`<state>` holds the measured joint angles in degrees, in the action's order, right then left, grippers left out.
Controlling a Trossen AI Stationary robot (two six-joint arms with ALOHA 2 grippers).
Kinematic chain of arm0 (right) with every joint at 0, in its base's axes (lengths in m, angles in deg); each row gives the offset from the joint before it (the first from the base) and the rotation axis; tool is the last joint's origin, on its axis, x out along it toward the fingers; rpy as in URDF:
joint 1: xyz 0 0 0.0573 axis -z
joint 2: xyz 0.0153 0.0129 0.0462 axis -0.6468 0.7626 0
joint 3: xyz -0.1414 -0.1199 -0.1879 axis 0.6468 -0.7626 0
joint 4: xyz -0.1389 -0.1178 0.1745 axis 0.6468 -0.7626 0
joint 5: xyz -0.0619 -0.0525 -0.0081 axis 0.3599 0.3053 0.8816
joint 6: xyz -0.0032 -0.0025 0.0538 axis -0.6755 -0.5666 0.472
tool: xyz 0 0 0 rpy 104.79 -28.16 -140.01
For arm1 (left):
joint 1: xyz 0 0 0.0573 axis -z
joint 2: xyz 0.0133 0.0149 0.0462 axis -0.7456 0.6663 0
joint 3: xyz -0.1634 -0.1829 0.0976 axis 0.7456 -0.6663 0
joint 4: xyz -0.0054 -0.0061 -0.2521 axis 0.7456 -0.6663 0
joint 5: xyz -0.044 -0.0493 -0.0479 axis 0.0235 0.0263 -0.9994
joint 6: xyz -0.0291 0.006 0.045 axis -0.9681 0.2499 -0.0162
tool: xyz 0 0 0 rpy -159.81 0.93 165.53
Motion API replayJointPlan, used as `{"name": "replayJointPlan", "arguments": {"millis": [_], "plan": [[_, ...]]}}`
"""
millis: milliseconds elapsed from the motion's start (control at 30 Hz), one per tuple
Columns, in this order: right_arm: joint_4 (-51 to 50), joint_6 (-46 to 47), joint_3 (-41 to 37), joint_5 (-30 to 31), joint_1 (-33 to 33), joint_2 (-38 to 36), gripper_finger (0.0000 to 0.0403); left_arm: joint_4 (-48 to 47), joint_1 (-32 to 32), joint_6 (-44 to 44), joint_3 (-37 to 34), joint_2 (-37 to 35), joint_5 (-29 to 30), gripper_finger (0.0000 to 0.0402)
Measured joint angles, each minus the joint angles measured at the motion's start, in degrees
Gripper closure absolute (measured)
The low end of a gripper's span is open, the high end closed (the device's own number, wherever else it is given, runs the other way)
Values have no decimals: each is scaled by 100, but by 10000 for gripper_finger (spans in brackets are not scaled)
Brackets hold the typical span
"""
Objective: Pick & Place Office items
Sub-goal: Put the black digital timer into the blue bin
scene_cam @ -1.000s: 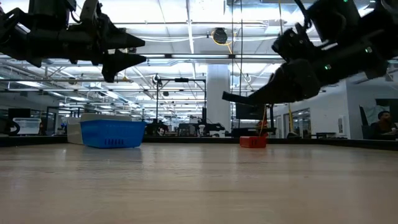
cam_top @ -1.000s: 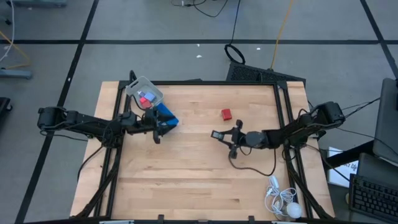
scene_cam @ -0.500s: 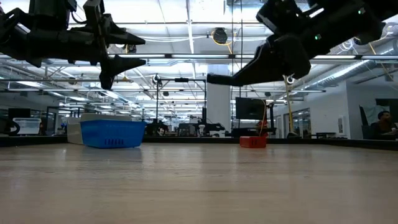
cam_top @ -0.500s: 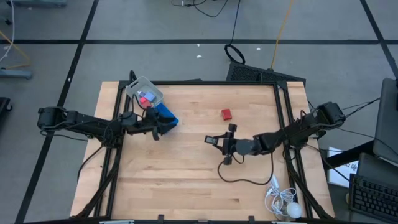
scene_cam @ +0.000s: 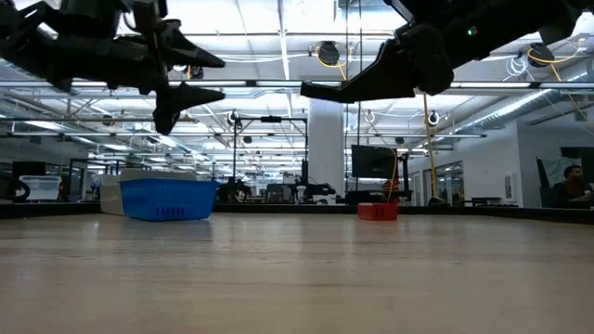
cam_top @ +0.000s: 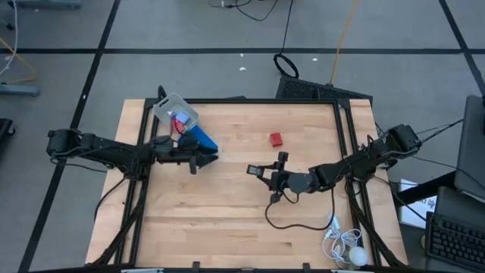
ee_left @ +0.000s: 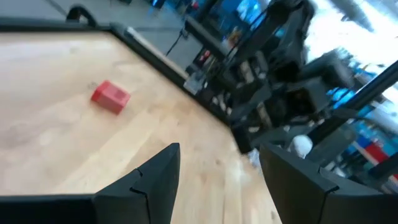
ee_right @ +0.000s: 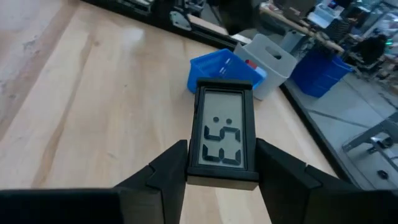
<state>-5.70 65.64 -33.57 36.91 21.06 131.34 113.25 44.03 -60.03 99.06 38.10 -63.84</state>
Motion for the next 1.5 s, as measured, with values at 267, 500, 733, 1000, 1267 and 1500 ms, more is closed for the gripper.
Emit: {"name": "replayJointPlan", "arguments": {"millis": [267,500,733,1000,1267,1500], "plan": [[-38,-28,7,140,-39,-2,245,-189,179,192,822,993,15,179],[-67,-297,7,575,-234,-2,245,-179,262,197,1495,1950,-201,179],[-66,-319,7,691,-238,-2,243,-175,279,190,2063,2545,-199,179],[-41,-319,7,688,-240,-2,242,-174,390,181,2426,2994,-201,179],[-37,-321,7,688,-240,-2,244,-191,437,147,2736,3350,-341,179],[-37,-321,7,688,-240,-2,243,-179,435,123,2923,3550,-477,179]]}}
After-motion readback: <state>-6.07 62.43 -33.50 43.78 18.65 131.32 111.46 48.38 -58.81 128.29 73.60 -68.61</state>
